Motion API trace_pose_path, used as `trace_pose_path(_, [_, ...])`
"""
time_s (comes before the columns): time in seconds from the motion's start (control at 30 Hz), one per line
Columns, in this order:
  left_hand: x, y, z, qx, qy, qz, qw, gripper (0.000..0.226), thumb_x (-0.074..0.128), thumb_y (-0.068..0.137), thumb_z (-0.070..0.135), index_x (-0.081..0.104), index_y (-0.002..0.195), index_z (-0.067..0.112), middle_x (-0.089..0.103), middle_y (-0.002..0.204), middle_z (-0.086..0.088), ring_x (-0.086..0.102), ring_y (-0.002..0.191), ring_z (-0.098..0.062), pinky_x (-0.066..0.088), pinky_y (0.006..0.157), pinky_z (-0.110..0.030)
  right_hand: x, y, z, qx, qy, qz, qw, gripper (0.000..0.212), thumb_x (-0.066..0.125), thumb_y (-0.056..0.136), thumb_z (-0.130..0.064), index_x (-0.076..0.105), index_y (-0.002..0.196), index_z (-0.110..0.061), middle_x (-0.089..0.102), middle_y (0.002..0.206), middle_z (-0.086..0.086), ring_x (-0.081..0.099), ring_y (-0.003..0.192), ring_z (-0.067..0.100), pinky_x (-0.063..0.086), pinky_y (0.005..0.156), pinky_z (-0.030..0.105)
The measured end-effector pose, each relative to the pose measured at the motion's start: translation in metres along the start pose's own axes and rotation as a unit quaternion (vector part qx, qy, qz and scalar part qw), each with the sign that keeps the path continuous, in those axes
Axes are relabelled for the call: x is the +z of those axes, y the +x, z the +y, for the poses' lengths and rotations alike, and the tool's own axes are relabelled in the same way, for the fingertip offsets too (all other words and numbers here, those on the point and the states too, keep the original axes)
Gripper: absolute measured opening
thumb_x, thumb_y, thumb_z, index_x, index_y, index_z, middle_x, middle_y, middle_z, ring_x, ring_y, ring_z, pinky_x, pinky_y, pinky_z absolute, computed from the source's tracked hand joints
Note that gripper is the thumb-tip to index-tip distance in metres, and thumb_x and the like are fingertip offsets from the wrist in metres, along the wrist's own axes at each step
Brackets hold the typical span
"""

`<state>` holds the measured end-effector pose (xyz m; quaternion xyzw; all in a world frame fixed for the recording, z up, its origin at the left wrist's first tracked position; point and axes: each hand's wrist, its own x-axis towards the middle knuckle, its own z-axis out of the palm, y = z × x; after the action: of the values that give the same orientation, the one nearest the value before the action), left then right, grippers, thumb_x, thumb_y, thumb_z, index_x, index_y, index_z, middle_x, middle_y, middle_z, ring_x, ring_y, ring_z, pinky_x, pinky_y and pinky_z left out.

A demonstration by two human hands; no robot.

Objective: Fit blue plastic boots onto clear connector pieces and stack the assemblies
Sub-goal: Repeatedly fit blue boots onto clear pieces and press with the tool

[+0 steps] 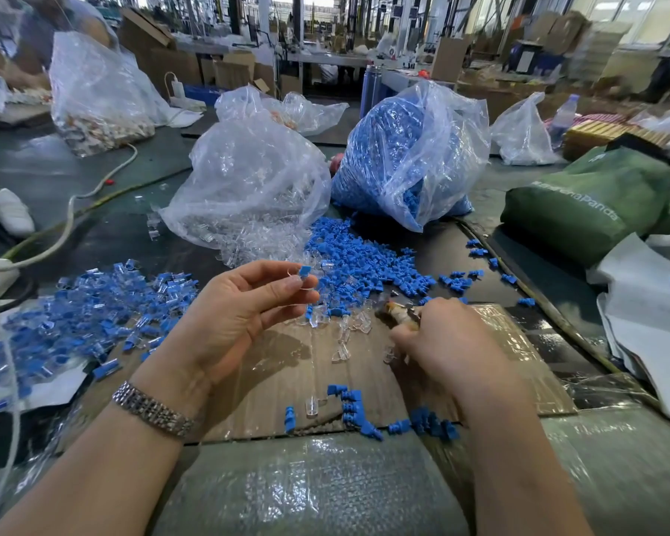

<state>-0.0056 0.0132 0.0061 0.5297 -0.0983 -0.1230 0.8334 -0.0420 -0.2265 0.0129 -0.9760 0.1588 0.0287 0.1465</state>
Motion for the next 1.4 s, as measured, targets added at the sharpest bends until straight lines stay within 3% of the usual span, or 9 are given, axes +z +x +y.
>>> trace_pose_path(0.17, [-0.003,0.000,0.001,0.001,-0.027,0.018,0.999,0.017,0.072,0.084,0.007,0.081,0.095,0.014,0.074,0.113,-0.019,0.073,0.106,-0.029,0.060,0.079,-0.028,-0.019,-0.002,0.000,-0.019,0.179,-0.015,0.984,0.025,0.057,0.098,-0.024,0.060,0.076,-0.012,0.055,0.065,0.004,0.051,0.057,0.020,0.043,0.056,0.035])
trace_pose_path(0.23, [-0.004,0.001,0.000,-0.002,-0.047,0.025,0.999,0.017,0.072,0.086,0.006,0.081,0.098,0.013,0.073,0.117,-0.019,0.072,0.110,-0.030,0.059,0.082,-0.029,-0.029,-0.008,-0.006,-0.058,0.277,-0.070,0.957,0.021,0.056,0.102,-0.018,0.065,0.084,-0.011,0.058,0.070,0.005,0.058,0.059,0.017,0.054,0.060,0.038])
trace_pose_path(0.33, [-0.004,0.001,0.000,-0.004,-0.068,0.031,0.997,0.018,0.072,0.085,0.007,0.080,0.101,0.011,0.073,0.118,-0.018,0.071,0.113,-0.029,0.059,0.084,-0.030,-0.038,-0.017,-0.022,-0.109,0.386,-0.200,0.894,0.016,0.055,0.101,-0.004,0.066,0.105,0.007,0.065,0.082,0.012,0.067,0.072,0.019,0.063,0.078,0.043])
trace_pose_path(0.47, [0.000,0.001,0.001,0.013,-0.051,0.035,0.998,0.018,0.074,0.081,0.008,0.081,0.096,0.013,0.075,0.113,-0.014,0.073,0.107,-0.024,0.060,0.086,-0.031,-0.036,-0.025,-0.043,-0.164,0.348,-0.269,0.883,0.024,0.057,0.101,-0.010,0.062,0.113,0.011,0.072,0.092,0.014,0.073,0.086,0.021,0.063,0.084,0.042])
trace_pose_path(0.8, [0.005,-0.002,0.000,0.060,0.012,0.049,0.997,0.016,0.074,0.077,0.007,0.081,0.090,0.014,0.077,0.102,-0.013,0.074,0.096,-0.025,0.060,0.082,-0.029,-0.029,-0.029,-0.059,-0.175,0.324,-0.265,0.891,0.029,0.055,0.104,-0.020,0.061,0.107,0.008,0.073,0.086,0.010,0.074,0.080,0.022,0.061,0.088,0.051])
trace_pose_path(1.0, [0.006,-0.006,0.001,0.059,0.046,0.056,0.996,0.019,0.078,0.072,0.013,0.080,0.091,0.014,0.076,0.105,-0.018,0.073,0.101,-0.029,0.059,0.090,-0.034,-0.022,-0.031,-0.061,-0.180,0.306,-0.215,0.910,0.044,0.054,0.105,-0.038,0.065,0.090,0.001,0.069,0.066,0.003,0.073,0.063,0.022,0.064,0.073,0.047])
trace_pose_path(1.2, [0.004,-0.005,0.003,0.079,0.124,0.055,0.988,0.024,0.080,0.067,0.022,0.081,0.091,0.017,0.078,0.103,-0.012,0.074,0.098,-0.021,0.059,0.087,-0.025,-0.024,-0.029,-0.058,-0.189,0.265,-0.210,0.922,0.047,0.051,0.105,-0.042,0.064,0.083,-0.002,0.064,0.058,0.004,0.067,0.051,0.020,0.059,0.059,0.034])
trace_pose_path(1.3, [0.002,-0.003,0.002,0.093,0.144,0.047,0.984,0.032,0.084,0.063,0.033,0.081,0.092,0.021,0.078,0.102,-0.009,0.074,0.099,-0.020,0.059,0.087,-0.025,-0.025,-0.027,-0.057,-0.190,0.262,-0.206,0.923,0.048,0.052,0.105,-0.042,0.065,0.084,-0.001,0.064,0.059,0.004,0.066,0.051,0.021,0.058,0.060,0.036])
trace_pose_path(1.4, [-0.004,-0.001,0.002,0.110,0.117,0.041,0.986,0.027,0.088,0.069,0.030,0.080,0.094,0.022,0.078,0.105,-0.009,0.073,0.102,-0.022,0.058,0.087,-0.026,-0.030,-0.026,-0.056,-0.190,0.265,-0.210,0.922,0.046,0.055,0.102,-0.044,0.065,0.088,-0.002,0.069,0.065,0.004,0.070,0.057,0.021,0.060,0.066,0.038])
